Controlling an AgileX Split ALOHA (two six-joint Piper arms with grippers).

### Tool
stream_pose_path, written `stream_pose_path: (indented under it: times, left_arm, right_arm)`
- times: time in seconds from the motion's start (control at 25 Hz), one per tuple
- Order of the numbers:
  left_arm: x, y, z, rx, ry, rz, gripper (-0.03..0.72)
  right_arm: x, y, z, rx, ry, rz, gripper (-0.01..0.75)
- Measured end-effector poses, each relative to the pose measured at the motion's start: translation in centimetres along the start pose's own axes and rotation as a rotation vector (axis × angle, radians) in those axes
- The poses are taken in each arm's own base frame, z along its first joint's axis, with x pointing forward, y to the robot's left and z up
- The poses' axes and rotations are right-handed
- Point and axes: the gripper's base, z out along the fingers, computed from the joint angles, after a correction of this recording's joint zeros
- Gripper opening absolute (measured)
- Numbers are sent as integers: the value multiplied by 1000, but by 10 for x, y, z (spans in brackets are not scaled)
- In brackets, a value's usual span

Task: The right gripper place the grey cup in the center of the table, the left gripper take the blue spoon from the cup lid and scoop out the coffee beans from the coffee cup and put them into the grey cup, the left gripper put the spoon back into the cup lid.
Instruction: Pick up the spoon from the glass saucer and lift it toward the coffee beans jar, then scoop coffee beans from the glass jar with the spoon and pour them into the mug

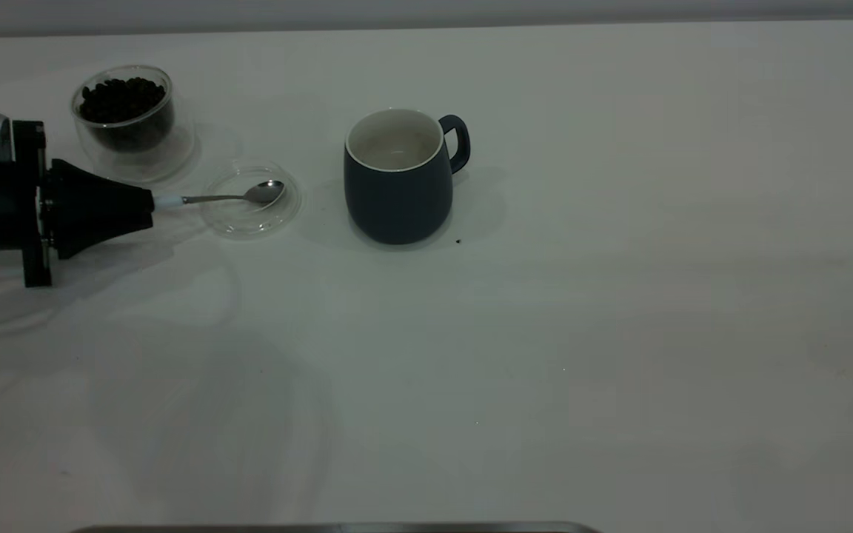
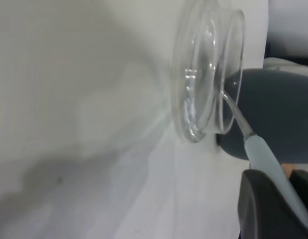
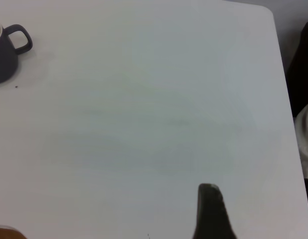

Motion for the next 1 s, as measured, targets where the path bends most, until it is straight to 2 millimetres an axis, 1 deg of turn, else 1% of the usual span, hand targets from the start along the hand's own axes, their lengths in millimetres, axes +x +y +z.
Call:
stream_pose_path:
  times: [0.24, 0.4, 0.56, 0.64, 0.76, 0.88, 0.92, 1.0]
  left_arm:
    - [-6, -19, -11, -68, 53, 21, 133]
    - [-13, -41, -23, -135, 80, 56, 133]
    - [-19, -70, -38, -199, 95, 113, 132]
    - [-22, -93, -48, -216, 84, 166, 132]
    - [-29, -125, -63, -250, 24, 256, 132]
    - [-34, -153, -76, -293, -48, 339, 132]
    - [-35, -160, -81, -314, -71, 364, 132]
    - [-38, -167, -87, -356, -113, 394, 132]
  right_arm:
    - [0, 0, 0, 0, 0, 0, 459]
    - [0, 0, 0, 0, 0, 0, 459]
    - [0, 0, 0, 0, 0, 0, 459]
    - [0, 0, 0, 0, 0, 0, 459]
    - [0, 0, 0, 0, 0, 0, 459]
    - [0, 0, 0, 0, 0, 0, 459]
    - [0, 0, 0, 0, 0, 0, 459]
    - [0, 0, 0, 0, 0, 0, 459]
